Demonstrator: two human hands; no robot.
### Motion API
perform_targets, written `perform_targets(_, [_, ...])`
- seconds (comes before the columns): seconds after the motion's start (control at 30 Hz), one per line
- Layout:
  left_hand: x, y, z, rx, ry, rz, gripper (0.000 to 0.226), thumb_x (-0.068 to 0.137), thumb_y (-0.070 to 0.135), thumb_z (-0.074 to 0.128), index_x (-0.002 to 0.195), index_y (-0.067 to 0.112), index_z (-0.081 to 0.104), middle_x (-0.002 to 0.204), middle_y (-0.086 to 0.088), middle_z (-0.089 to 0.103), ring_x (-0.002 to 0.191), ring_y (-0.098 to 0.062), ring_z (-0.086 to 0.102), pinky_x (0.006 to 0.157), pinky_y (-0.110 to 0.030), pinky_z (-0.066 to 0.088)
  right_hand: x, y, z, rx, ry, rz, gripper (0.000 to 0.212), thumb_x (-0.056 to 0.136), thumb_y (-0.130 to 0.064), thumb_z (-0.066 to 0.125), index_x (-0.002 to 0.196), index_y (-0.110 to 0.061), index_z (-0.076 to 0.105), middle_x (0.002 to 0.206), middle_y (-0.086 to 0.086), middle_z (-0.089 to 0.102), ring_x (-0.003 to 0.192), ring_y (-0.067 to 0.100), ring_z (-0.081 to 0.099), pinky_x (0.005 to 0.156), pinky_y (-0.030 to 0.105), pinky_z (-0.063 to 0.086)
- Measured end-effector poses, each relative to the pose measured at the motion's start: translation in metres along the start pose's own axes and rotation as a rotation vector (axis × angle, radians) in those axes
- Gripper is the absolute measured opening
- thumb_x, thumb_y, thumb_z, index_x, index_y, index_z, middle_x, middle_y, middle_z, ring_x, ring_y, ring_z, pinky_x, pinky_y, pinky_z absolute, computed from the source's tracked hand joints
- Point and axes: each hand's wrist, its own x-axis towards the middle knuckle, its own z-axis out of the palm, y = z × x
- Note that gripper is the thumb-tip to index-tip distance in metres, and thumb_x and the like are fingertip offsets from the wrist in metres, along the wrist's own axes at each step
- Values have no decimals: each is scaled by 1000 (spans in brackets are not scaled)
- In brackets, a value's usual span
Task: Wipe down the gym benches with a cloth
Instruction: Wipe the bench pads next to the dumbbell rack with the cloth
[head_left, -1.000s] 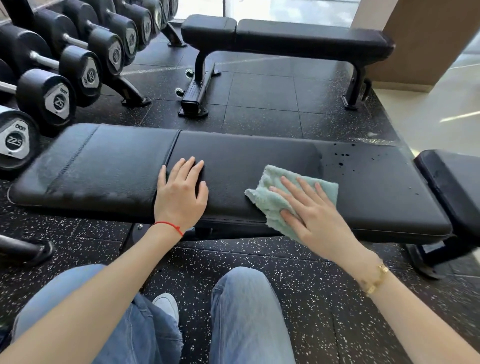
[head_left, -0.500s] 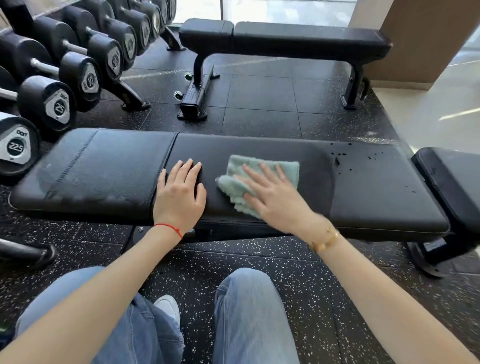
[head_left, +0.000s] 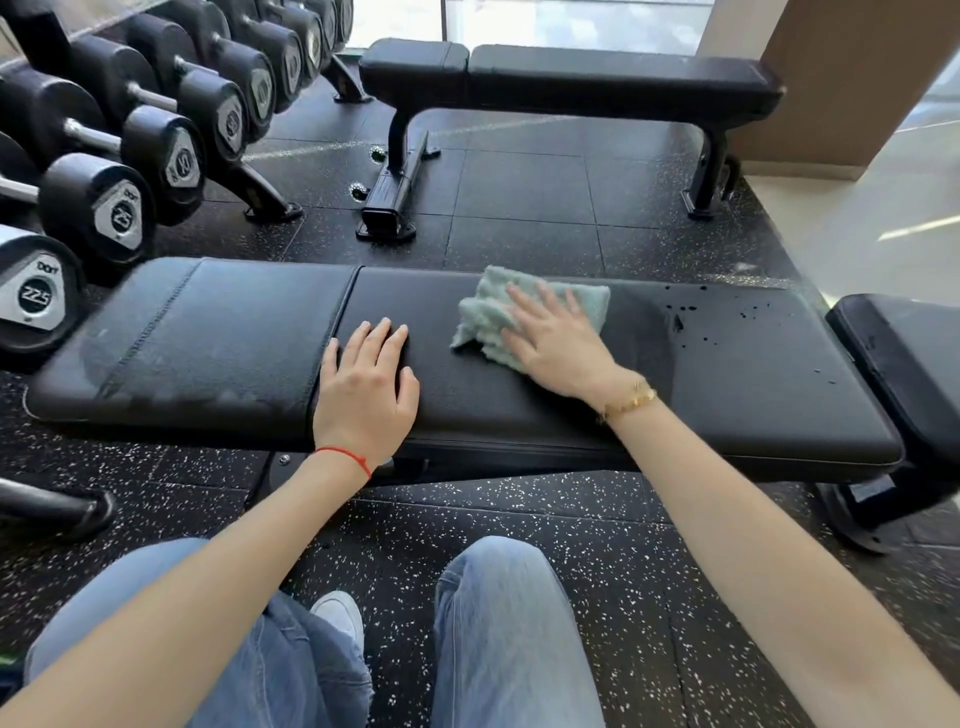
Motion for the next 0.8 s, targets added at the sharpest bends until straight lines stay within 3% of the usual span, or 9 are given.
perform_targets(0.1, [0,-1,1,1,-3,5,57,93,35,30,144,16,45,153,-6,41,144,-23,31,119,-48,18,-61,-17,5,32,28,-194,51,103,-46,25,153,-38,17,162,-11,11,151,20,-1,122,45,-5])
perform_targets(0.2, [0,-2,1,-4,-1,10,57,93,36,30,145,17,44,153,-5,41,145,-23,31,119,-48,18,-98,-8,4,83,42,-223,51,101,-52,17,152,-43,18,161,-16,11,150,13,-1,122,37,-6])
perform_targets(0.27, [0,-2,1,-11,-1,7,56,93,36,31,145,17,44,153,-5,40,145,-23,31,120,-48,18,-87,11,1,111,45,-157,52,101,-50,21,152,-39,21,161,-14,14,150,13,4,122,34,-4])
perform_targets(0.37, [0,-1,0,-16,1,1,56,93,35,32,145,17,44,153,-5,40,145,-23,31,120,-48,18,-27,41,-5,46,39,50,50,104,-38,32,153,-28,24,163,-5,15,151,23,8,122,41,2])
perform_targets(0.47, [-1,-1,0,-14,1,0,57,93,36,31,145,18,44,153,-4,40,145,-23,31,120,-48,18,27,37,-11,20,-10,203,52,105,-40,27,154,-25,20,164,-4,11,151,27,4,121,46,0])
perform_targets(0.57, [-1,-2,1,-12,-2,-1,57,93,36,31,145,18,44,153,-4,40,145,-23,31,120,-48,17,22,2,-3,10,-26,87,52,105,-41,26,154,-29,18,164,-5,9,151,26,0,121,48,-5])
perform_targets(0.7, [-1,-3,2,-18,-4,3,57,93,37,30,145,18,43,153,-5,40,145,-22,30,120,-48,17,-61,-28,6,16,29,-197,51,103,-46,24,153,-38,18,162,-13,10,150,18,-2,122,44,-5])
perform_targets(0.8, [-1,-4,2,-19,-2,8,57,94,37,29,146,18,42,154,-4,39,145,-22,29,120,-48,17,-98,-7,3,77,37,-196,51,101,-50,20,152,-43,19,161,-18,11,149,11,-1,122,36,-5])
